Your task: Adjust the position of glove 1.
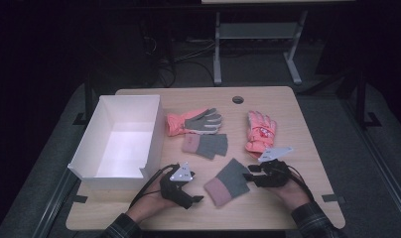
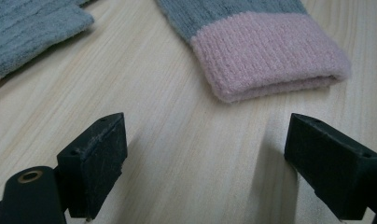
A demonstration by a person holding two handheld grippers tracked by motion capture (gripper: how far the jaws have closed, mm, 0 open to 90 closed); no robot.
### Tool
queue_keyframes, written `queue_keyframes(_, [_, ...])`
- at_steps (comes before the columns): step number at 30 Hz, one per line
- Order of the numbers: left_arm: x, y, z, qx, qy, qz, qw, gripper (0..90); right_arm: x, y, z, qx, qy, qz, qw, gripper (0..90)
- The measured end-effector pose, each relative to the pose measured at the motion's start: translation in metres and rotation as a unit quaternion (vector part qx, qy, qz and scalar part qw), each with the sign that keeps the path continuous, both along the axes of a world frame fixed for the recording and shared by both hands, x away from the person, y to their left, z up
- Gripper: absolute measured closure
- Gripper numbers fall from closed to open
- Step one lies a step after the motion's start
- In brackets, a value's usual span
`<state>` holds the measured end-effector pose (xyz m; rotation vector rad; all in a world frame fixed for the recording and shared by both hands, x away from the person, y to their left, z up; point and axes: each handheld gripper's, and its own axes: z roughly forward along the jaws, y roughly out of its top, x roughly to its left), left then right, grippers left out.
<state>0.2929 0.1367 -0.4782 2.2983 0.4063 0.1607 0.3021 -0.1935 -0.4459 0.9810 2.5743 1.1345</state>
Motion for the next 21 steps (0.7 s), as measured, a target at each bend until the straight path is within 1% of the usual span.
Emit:
queue_keyframes(2, [0.000,0.000,0.000,0.001,-0.001,0.000,1.0000,12.4,-0.004,-0.010,0.000,0.004,-0.016,-0.023,0.9996,45.7])
queue_keyframes(5, [0.000,0.000,0.000,0.000,0.000,0.000,1.0000,12.3,-0.010,-0.030,-0.001,-0.002,-0.026,-0.060,0.9978,32.6])
queue_keyframes(6, [0.000,0.000,0.000,-0.003,0.001,0.002,1.0000,12.3,-0.012,-0.036,-0.003,-0.004,-0.029,-0.078,0.9966,28.4])
queue_keyframes(7, [0.000,0.000,0.000,0.000,0.000,0.000,1.0000,12.3,-0.013,-0.043,-0.004,-0.008,-0.033,-0.092,0.9951,26.2])
queue_keyframes(9, [0.000,0.000,0.000,0.000,0.000,0.000,1.0000,12.3,-0.014,-0.056,-0.008,-0.008,-0.030,-0.116,0.9927,20.4])
queue_keyframes(10, [0.000,0.000,0.000,0.001,-0.001,0.000,1.0000,12.3,-0.015,-0.061,-0.011,-0.009,-0.023,-0.121,0.9924,19.3])
queue_keyframes(12, [0.000,0.000,0.000,-0.001,0.000,0.002,1.0000,12.3,-0.016,-0.072,-0.018,-0.021,-0.024,-0.135,0.9903,17.8])
queue_keyframes(13, [0.000,0.000,0.000,-0.001,0.000,0.002,1.0000,12.3,-0.016,-0.076,-0.020,-0.026,-0.026,-0.138,0.9897,15.2])
queue_keyframes(14, [0.000,0.000,0.000,-0.001,0.000,0.002,1.0000,12.3,-0.016,-0.079,-0.022,-0.027,-0.026,-0.142,0.9892,13.3])
queue_keyframes(16, [0.000,0.000,0.000,-0.001,0.000,0.003,1.0000,12.3,-0.016,-0.084,-0.027,-0.037,-0.027,-0.160,0.9861,13.9])
queue_keyframes(17, [0.000,0.000,0.000,0.000,0.001,0.002,1.0000,12.4,-0.016,-0.086,-0.029,-0.041,-0.030,-0.163,0.9853,13.1])
queue_keyframes(19, [0.000,0.000,0.000,0.001,0.001,0.002,1.0000,12.5,-0.015,-0.089,-0.031,-0.041,-0.036,-0.175,0.9830,12.9])
queue_keyframes(20, [0.001,0.000,0.001,0.004,-0.003,-0.001,1.0000,12.5,-0.015,-0.090,-0.032,-0.038,-0.033,-0.178,0.9828,12.3])
queue_keyframes(21, [0.001,0.000,0.001,0.004,-0.003,0.000,1.0000,12.9,-0.014,-0.090,-0.033,-0.034,-0.032,-0.182,0.9822,11.7])
